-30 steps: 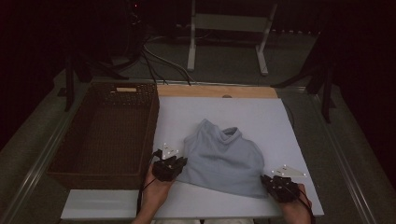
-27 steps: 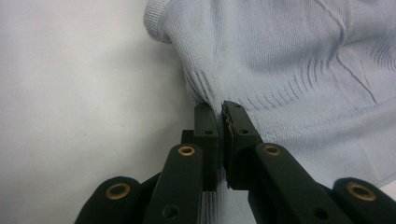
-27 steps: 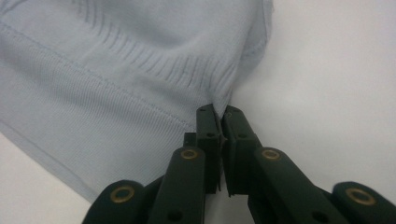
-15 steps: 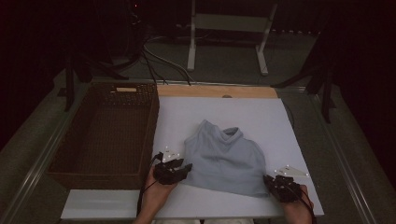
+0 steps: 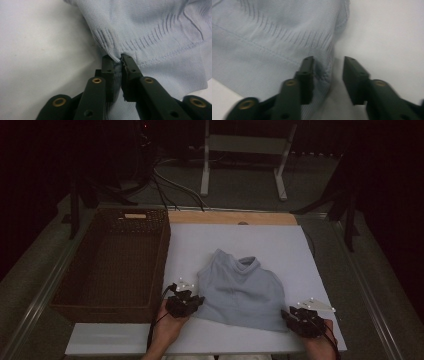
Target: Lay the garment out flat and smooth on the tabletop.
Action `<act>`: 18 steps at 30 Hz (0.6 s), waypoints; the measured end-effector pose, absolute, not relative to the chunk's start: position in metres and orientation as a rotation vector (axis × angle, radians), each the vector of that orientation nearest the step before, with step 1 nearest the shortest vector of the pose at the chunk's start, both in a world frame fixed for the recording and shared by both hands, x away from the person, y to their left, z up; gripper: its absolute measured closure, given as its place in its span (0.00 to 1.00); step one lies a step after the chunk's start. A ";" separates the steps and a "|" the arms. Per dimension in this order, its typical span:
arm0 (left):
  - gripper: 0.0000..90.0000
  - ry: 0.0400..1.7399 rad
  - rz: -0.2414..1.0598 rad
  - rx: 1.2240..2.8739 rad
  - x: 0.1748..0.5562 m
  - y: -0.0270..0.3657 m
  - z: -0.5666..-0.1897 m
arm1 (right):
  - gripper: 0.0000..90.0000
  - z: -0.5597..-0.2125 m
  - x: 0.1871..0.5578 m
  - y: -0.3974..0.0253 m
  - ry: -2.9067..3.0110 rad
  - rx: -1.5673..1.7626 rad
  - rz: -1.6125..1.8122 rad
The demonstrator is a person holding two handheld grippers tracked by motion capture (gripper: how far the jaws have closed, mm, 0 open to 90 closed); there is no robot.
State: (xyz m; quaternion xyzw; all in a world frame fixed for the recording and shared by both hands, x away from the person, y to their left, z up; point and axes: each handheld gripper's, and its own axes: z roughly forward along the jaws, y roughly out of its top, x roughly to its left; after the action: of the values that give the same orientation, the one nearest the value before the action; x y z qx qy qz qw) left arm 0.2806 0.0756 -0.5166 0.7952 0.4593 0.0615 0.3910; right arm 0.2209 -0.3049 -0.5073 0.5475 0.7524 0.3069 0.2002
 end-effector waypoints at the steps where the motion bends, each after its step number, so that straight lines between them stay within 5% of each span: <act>1: 0.95 1.168 0.153 2.018 0.280 0.076 -0.515 | 0.62 -0.507 0.221 -0.305 2.105 1.532 0.858; 9: 0.96 1.137 0.169 2.020 0.271 0.079 -0.502 | 0.66 -0.511 0.223 -0.305 2.149 1.574 0.870; 12: 0.96 1.130 0.154 2.005 0.268 0.081 -0.498 | 0.89 -0.510 0.223 -0.304 2.174 1.578 0.883; 18: 0.96 1.099 0.133 1.980 0.257 0.087 -0.487 | 0.96 -0.502 0.218 -0.305 2.170 1.568 0.918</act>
State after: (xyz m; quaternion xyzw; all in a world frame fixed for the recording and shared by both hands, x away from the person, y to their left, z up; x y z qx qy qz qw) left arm 0.2568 0.0865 -0.4870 0.7911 0.4390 0.0530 0.4227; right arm 0.2179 -0.3051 -0.5018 0.5473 0.7575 0.3204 0.1551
